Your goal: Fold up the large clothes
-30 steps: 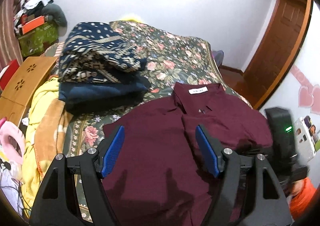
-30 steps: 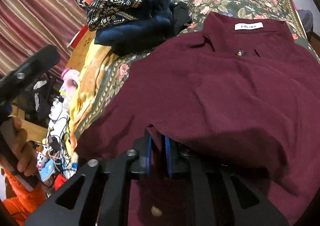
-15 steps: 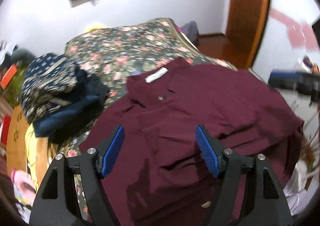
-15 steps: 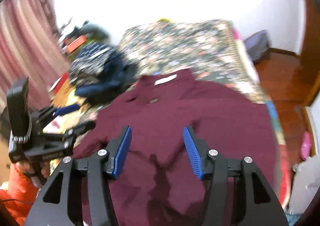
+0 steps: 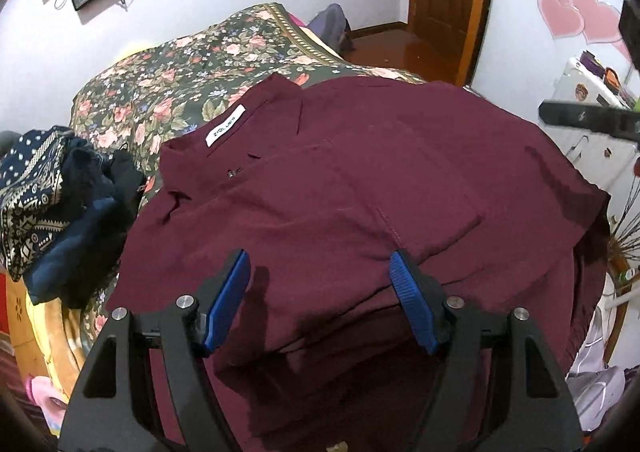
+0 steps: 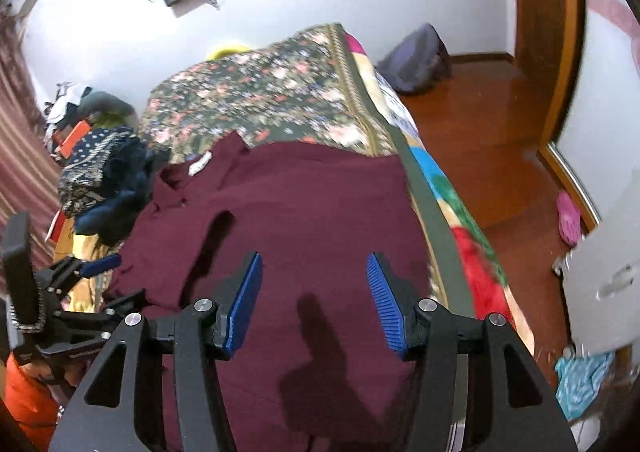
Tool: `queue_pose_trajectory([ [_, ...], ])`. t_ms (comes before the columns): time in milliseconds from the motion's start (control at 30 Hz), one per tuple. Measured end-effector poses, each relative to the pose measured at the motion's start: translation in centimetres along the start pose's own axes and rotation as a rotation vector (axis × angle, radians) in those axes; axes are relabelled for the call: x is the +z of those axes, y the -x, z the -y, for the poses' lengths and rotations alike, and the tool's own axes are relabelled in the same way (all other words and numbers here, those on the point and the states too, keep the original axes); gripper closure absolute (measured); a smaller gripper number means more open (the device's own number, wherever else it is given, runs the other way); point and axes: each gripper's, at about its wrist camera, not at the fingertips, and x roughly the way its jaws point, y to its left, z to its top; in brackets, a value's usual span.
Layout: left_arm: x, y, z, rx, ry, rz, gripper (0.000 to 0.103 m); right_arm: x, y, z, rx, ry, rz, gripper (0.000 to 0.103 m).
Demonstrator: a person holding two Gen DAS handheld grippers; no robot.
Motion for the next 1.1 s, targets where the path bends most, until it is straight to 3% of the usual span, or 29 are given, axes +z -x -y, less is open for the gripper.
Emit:
queue_pose_trajectory([
  [133,0.2,0.8,0.6,0.001,-0.016,0.012,0.032,-1.1,-0.9,1.3,-0.027,-0.026,-0.038,0.052],
  [200,0.2,1.5,1.1,-0.05,-0.019,0.025,0.032,-1.6,-1.3,1.7,-0.048,-0.023,-0.049,0.052],
  [300,0.4,1.7,2.5,-0.015,-0.072,0.042,0.032,-2.6,-1.7,1.6,-0.074,-0.002,-0.051,0.051],
  [467,0.6,-1.0,3.8,0.024,-0.116,0.004,0.032,-3.3,-1.7,0.4,-0.124,0.067,-0.043,0.036],
  [600,1.5,-2.8,2.9,-0.033,-0.032,-0.001,0.046,-3.6,-1.8,0.0,-0.154,0.111,-0.05,0.036],
  [667,2.0,-2.5,2.1,-0.054,0.022,0.015,0.065,-3.6,-1.8,0.1,-0.154,0.114,-0.052,0.036],
  [733,2.6,-2.0,1.3,-0.066,0.071,0.036,0.078,-3.6,-1.8,0.1,-0.152,0.11,-0.055,0.036],
  [933,3.4,2.6,-3.7,-0.09,0.23,0.161,0.086,-2.6,-1.2,-0.1,-0.153,0.113,-0.036,0.036],
  [1100,2.5,8.9,-9.8,-0.011,0.363,0.307,0.09,-0.7,-0.3,-0.7,-0.167,0.133,0.019,0.036],
])
